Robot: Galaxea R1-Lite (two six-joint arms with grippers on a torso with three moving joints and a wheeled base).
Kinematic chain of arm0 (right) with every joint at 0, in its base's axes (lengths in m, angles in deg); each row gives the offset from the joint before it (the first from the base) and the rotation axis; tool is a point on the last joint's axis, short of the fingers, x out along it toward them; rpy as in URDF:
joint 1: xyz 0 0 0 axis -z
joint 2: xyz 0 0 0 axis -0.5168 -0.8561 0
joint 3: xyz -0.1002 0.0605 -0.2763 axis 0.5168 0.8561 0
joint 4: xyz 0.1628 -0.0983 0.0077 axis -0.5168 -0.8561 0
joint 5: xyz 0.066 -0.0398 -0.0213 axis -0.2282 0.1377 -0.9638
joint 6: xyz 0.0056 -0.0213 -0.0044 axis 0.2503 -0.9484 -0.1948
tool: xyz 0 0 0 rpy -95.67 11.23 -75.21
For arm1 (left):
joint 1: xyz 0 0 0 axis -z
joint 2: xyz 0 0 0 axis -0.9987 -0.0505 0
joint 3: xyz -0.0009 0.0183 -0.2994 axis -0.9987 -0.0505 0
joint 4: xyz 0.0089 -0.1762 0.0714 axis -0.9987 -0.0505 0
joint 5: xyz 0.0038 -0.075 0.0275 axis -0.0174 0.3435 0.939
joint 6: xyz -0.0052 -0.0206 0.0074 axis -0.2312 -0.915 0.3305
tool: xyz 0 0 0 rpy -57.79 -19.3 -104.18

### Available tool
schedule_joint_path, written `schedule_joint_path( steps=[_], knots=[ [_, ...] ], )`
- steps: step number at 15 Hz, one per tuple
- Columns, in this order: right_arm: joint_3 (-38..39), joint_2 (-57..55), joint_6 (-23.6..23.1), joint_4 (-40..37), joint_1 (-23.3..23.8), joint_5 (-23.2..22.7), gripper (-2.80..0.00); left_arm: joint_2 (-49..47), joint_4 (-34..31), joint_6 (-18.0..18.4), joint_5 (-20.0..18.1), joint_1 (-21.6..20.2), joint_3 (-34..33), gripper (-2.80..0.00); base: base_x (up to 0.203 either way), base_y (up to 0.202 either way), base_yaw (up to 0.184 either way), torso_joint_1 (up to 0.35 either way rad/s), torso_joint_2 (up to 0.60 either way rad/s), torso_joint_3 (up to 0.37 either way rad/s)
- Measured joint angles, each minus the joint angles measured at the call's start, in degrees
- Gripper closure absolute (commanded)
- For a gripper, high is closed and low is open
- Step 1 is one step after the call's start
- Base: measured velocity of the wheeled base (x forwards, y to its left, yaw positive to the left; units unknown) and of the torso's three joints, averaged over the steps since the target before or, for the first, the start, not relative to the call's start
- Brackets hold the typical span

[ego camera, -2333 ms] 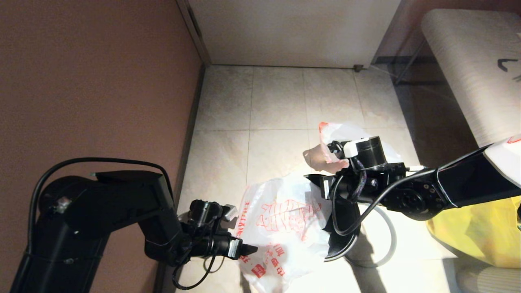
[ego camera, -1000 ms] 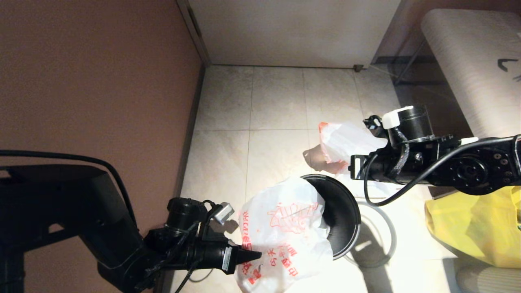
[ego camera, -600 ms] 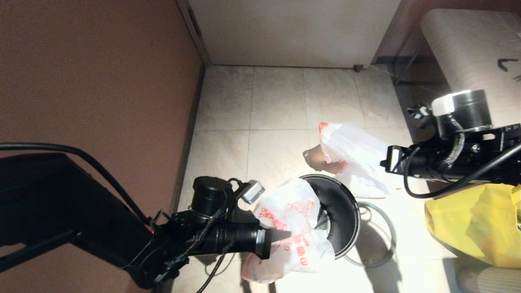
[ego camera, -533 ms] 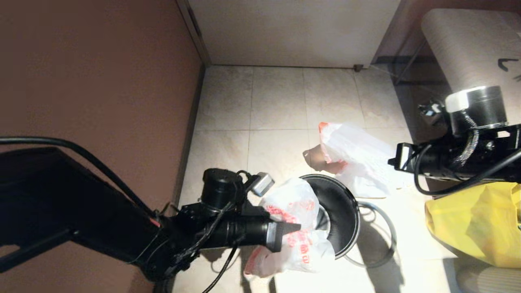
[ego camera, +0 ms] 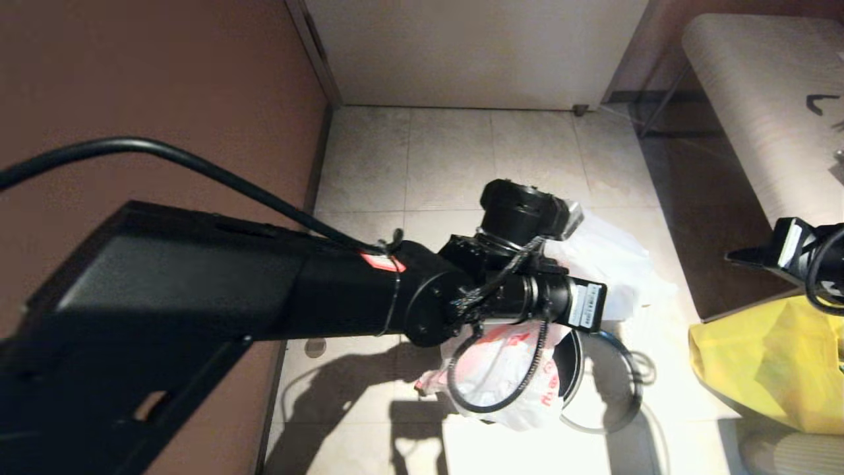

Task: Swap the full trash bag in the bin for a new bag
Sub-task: Put the new garbage bag on the trash can

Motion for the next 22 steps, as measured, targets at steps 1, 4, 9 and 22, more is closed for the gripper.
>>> schedule_joint_path(
  steps=[1, 4, 9, 22],
  knots=[
    [0.3, 0.7, 0.0, 0.0, 2.5, -2.1, 0.0, -3.3, -4.2, 0.9, 1.9, 1.6, 5.9, 0.0, 0.0, 0.0, 0.0, 0.0, 0.0, 0.0],
    [1.2, 1.9, 0.0, 0.1, 8.6, -8.9, 0.0, -12.7, -9.1, 6.1, 9.1, 6.2, 13.8, 0.0, 0.0, 0.0, 0.0, 0.0, 0.0, 0.0],
    [1.1, 2.3, 0.0, 0.4, 10.3, -10.3, 0.0, -19.9, -7.9, 7.6, 12.2, 8.3, 14.5, -2.8, 0.0, 0.0, 0.0, 0.0, 0.0, 0.0],
    [1.8, 5.0, 4.3, -6.6, 4.1, -9.8, 0.0, -11.6, -15.9, -7.3, 8.4, 7.9, 12.0, -2.8, 0.0, 0.0, 0.0, 0.0, 0.0, 0.0]
  ],
)
